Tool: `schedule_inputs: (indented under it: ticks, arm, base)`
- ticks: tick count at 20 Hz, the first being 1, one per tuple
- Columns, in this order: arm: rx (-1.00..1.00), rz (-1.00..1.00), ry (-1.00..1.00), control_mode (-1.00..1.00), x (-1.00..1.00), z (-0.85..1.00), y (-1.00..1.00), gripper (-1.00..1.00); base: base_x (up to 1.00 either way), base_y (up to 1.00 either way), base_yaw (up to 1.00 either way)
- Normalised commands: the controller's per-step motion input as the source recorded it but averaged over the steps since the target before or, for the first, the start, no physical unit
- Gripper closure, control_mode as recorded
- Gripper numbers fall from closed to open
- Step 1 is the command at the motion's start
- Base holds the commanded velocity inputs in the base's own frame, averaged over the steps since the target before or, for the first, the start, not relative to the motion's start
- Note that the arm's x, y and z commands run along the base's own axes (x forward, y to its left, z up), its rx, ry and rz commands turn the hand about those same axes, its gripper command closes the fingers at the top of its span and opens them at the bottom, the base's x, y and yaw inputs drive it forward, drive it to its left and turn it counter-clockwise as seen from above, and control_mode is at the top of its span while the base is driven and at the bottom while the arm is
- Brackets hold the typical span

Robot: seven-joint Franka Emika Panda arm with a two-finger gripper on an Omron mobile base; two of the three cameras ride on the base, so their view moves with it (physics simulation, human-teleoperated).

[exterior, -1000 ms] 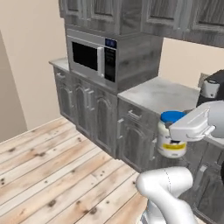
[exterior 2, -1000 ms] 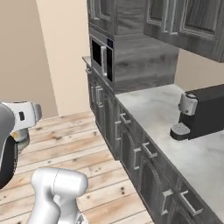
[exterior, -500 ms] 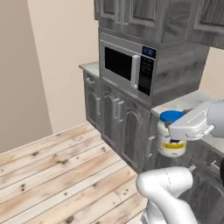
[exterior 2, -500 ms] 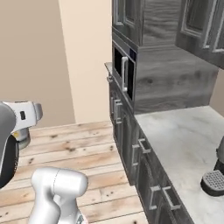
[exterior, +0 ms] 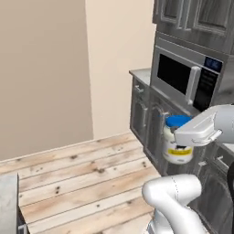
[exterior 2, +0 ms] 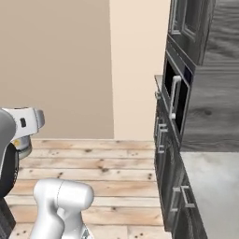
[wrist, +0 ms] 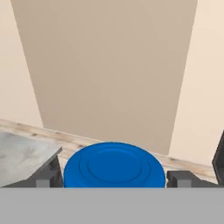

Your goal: Move the mayonnaise and condiment bottle from the cabinet to the dining counter.

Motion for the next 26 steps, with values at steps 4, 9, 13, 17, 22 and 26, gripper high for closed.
schedule_inputs:
  ticks: [4, 9, 13, 17, 22, 26]
  arm:
    - [0.0, 0.0, 0.0, 1.0, 0.0, 0.0, 0.0, 1.0]
    - [0.0, 0.0, 0.0, 1.0, 0.0, 0.0, 0.0, 1.0]
    - [0.0, 0.0, 0.0, 1.0, 0.0, 0.0, 0.0, 1.0]
    - [0.0, 0.0, 0.0, 1.0, 0.0, 0.0, 0.0, 1.0]
    - [0.0, 0.0, 0.0, 1.0, 0.0, 0.0, 0.0, 1.0]
    - [0.0, 0.0, 0.0, 1.0, 0.0, 0.0, 0.0, 1.0]
  base:
    - [0.63, 0.12, 0.44]
    - [0.66, 0.11, 0.43]
    - [0.7, 0.07, 0.44]
    - [0.69, 0.09, 0.43]
    - [0.66, 0.08, 0.44]
    - [0.69, 0.07, 0.44]
